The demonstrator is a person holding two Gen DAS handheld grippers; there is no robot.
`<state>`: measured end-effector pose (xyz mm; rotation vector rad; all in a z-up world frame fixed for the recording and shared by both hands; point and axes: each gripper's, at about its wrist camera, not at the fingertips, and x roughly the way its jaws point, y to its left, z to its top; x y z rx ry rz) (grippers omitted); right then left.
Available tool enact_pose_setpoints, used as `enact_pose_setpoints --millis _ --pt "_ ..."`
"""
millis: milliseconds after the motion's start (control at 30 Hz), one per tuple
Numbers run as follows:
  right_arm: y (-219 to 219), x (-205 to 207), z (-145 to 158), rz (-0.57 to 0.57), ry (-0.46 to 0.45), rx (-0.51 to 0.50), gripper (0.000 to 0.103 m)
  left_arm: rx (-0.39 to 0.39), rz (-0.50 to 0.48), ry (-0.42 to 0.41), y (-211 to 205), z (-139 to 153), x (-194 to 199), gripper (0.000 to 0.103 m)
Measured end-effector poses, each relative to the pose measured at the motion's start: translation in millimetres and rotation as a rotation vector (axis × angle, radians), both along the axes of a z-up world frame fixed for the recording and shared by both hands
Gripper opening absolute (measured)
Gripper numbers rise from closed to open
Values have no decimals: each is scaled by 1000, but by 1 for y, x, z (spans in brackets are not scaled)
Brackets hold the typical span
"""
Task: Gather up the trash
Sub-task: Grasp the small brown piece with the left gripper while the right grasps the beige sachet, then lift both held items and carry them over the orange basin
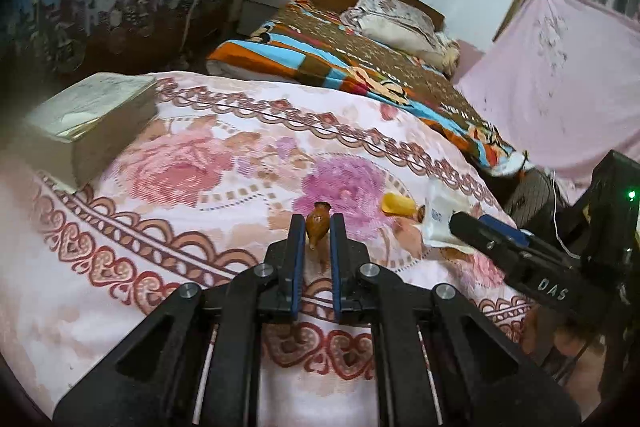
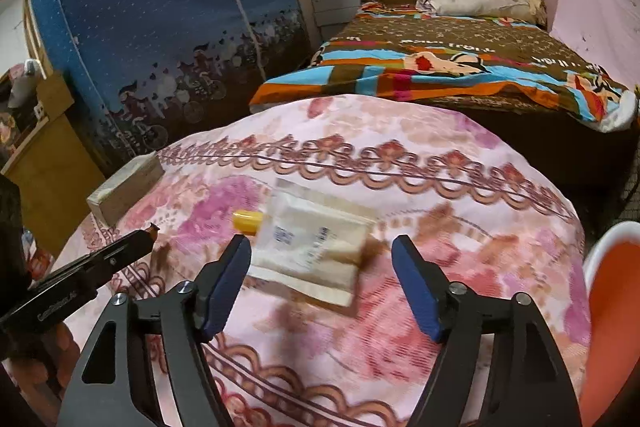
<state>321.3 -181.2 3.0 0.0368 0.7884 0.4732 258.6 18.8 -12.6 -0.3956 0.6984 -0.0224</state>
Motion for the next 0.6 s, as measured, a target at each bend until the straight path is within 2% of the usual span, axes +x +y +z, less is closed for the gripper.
enact_pose_setpoints --millis 433,600 --pt "33 0 -16 12 0 -178 75 -9 4 24 1 -7 3 0" --pt "34 0 -17 10 -4 -175 70 -4 2 10 -1 -6 0 0"
